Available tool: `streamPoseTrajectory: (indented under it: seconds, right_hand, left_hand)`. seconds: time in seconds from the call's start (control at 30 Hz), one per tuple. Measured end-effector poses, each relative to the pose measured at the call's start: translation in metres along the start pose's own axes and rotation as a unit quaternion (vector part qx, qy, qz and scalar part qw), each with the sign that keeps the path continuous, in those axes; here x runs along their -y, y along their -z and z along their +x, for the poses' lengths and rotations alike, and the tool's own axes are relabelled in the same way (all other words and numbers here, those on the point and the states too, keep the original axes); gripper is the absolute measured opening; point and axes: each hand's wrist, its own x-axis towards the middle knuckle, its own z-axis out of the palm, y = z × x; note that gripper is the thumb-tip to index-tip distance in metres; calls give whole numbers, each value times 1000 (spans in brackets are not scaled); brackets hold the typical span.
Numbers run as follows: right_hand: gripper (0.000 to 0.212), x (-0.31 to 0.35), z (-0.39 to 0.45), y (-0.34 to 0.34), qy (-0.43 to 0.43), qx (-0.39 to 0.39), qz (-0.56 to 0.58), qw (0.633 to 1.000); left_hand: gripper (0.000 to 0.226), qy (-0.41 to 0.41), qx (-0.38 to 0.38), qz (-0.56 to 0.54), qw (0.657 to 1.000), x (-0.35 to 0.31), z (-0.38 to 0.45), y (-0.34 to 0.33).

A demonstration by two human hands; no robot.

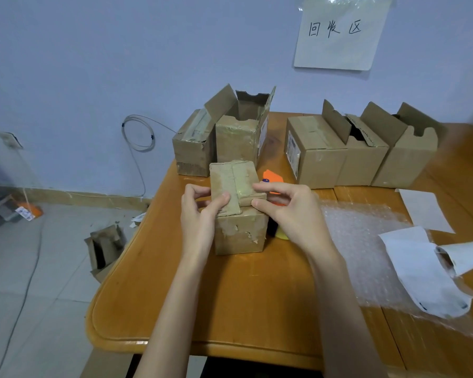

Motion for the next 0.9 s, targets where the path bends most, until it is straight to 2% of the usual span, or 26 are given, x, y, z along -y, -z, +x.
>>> streamPoseTrajectory:
  seconds: [0.13, 0.2, 0.4, 0.5, 0.7, 0.8, 0.9]
  right_hand:
    - [35, 4, -1, -5, 54, 22, -90, 994]
    - [36, 9, 0, -11, 55, 29, -124, 990]
    - [44, 14, -3, -31, 50, 0, -113, 992]
    - [42, 10, -3, -35, 42, -43, -106, 993]
    - [45, 3, -1, -53, 49, -134, -171, 975]
    - [32, 1, 4, -53, 55, -189, -125, 972]
    - [31, -2, 4, -49, 56, -201, -119, 971]
  left_hand:
    - [38, 1, -1, -6, 1000, 1, 2, 0]
    - [37, 2, 0, -3, 1000, 1, 2, -1]
    - [36, 9, 8, -8, 1000, 2, 3, 1]
    - [43, 18, 15, -3, 1000, 0, 3, 0]
    - [48, 9, 14, 38, 999, 0, 2, -1]
    - [48, 14, 22, 43, 999, 0, 0, 2]
    - [54, 19, 26, 55, 998, -4, 1, 4]
